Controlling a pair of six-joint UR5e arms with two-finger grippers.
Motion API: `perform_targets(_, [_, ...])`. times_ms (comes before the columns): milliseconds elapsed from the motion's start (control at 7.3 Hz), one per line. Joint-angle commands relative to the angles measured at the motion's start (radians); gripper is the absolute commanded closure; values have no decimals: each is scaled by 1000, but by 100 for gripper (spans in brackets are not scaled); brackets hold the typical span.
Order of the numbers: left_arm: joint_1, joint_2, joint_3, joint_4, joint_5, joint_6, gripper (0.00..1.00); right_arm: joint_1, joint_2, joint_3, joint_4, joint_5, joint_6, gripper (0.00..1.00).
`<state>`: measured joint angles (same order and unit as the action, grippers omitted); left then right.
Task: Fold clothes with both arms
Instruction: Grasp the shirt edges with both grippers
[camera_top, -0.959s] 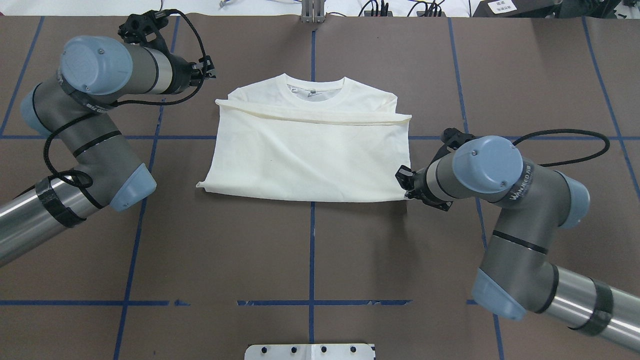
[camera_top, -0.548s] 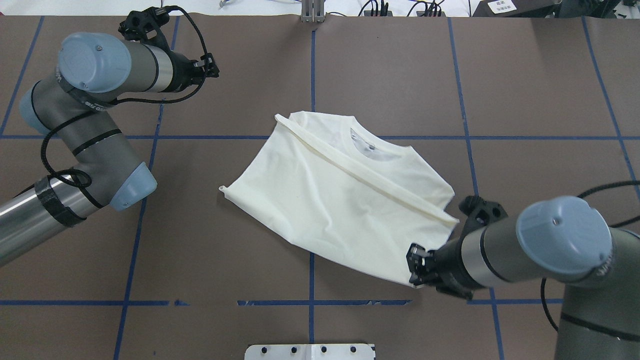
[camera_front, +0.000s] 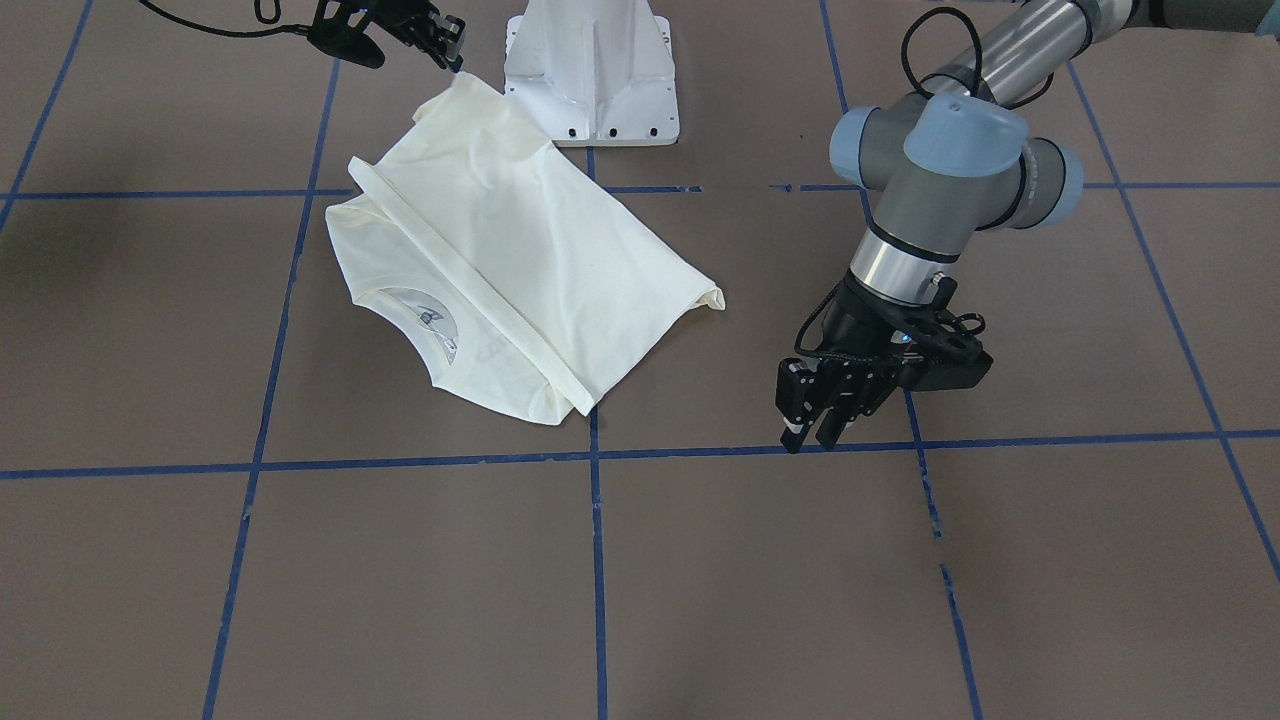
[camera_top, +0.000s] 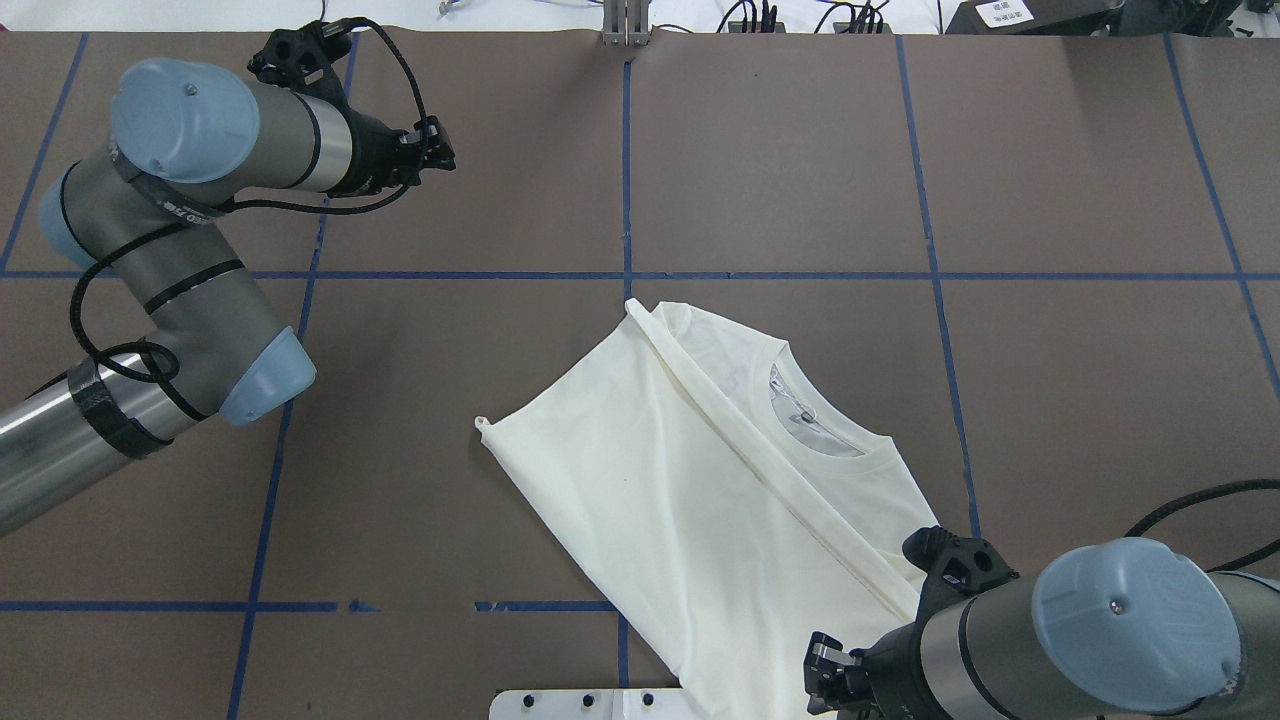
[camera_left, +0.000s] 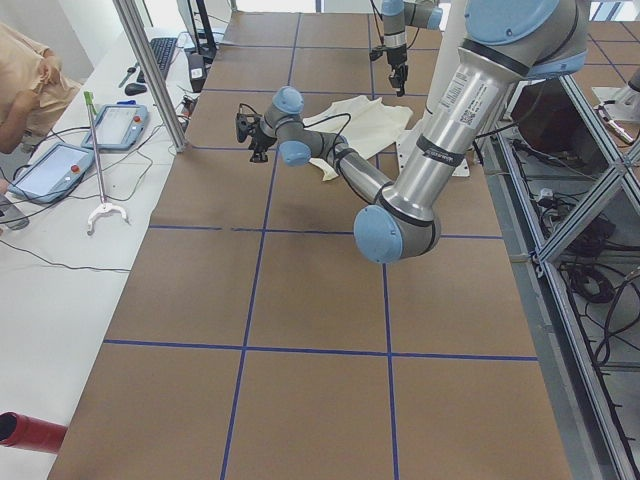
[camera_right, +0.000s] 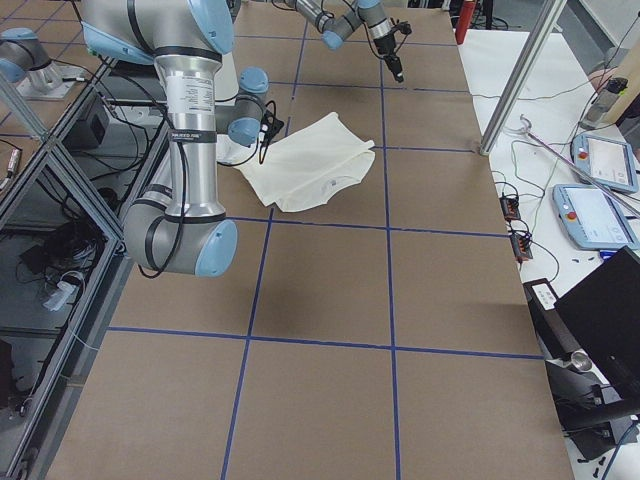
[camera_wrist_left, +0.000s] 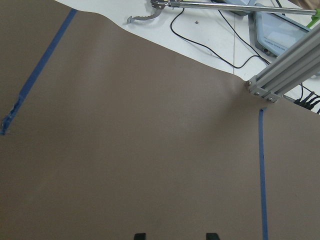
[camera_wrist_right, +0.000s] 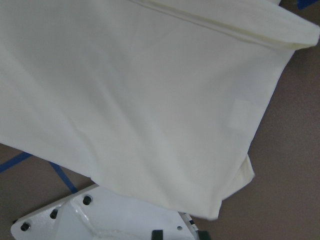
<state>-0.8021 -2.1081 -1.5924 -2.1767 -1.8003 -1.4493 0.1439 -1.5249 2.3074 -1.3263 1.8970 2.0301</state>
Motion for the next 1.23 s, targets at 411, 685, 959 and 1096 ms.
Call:
perform_targets(411, [215, 192, -242, 34, -80, -305, 46, 364, 124, -45, 2, -33, -11, 0])
perform_targets(685, [352, 192, -219, 52, 17, -387, 46, 404, 161, -89, 4, -30, -30, 0])
perform_targets(959, [383, 145, -160, 104, 35, -384, 48, 404, 163, -100, 6, -29, -30, 0])
perform_targets(1096, [383, 143, -147, 104, 38, -381, 49, 404, 167, -100, 6, -27, -30, 0])
